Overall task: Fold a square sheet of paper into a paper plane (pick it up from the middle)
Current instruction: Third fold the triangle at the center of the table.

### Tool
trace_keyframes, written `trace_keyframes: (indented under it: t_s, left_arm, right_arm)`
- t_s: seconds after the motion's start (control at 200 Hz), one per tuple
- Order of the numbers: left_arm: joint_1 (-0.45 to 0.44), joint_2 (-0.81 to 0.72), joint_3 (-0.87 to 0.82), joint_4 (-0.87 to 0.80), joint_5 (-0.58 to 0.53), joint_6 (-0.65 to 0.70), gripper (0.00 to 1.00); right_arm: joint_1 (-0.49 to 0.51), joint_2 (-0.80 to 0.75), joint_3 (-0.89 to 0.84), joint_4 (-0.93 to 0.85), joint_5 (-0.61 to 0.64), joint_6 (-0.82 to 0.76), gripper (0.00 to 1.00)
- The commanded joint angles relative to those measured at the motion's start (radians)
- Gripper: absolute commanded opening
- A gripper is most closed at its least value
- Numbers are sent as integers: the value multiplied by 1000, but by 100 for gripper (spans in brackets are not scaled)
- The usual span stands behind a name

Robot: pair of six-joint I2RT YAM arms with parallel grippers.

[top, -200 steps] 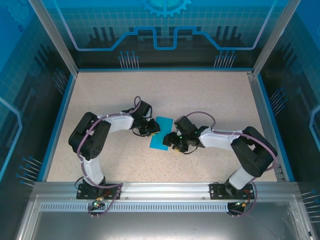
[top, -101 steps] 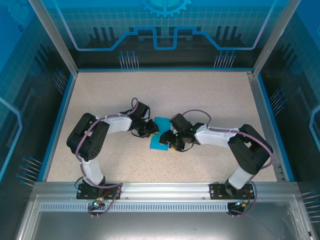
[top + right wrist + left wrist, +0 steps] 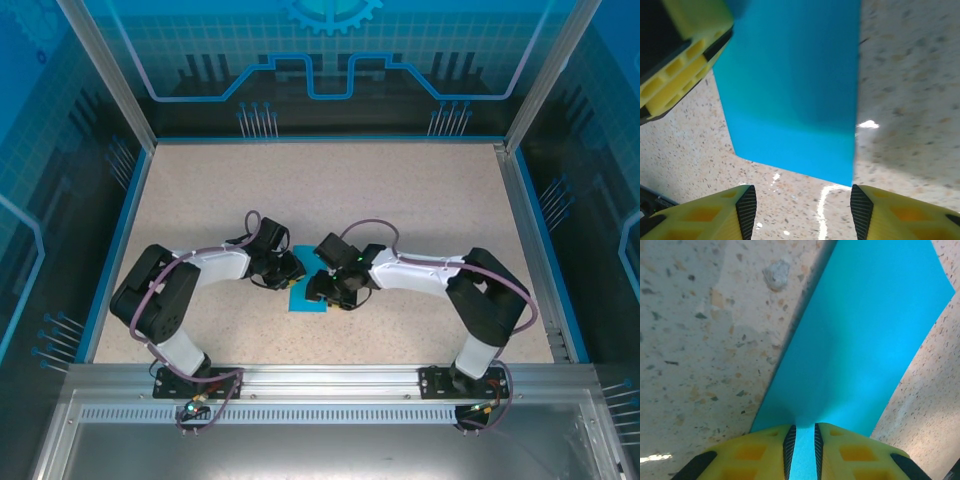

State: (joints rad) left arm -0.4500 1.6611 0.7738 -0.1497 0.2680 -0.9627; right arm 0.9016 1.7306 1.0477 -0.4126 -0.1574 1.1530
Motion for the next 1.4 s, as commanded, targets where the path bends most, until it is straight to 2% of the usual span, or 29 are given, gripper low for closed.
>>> trace_keyframes:
  t_s: [0.0, 0.195, 0.435, 0.675, 1.105, 1.396]
  left_arm:
    - [-4, 38, -48, -94, -70, -28, 24]
    - [-4, 37, -43, -94, -59, -23, 23]
    - [-3, 9, -22, -124, -56, -12, 25]
    - [4, 52, -26, -109, -66, -25, 25]
    - [4, 68, -35, -106, -66, -34, 26]
    - [4, 74, -48, -101, -65, -35, 26]
  right_arm:
    - [29, 49, 50, -81, 29, 25, 55]
    - [29, 112, 73, -60, -12, 21, 54]
    - [-15, 126, 65, -112, 15, -37, 54]
    - [-25, 25, -22, 7, -24, -16, 55]
    - [-21, 66, -37, 90, -86, -9, 53]
    - [-21, 74, -32, 122, -84, -9, 52]
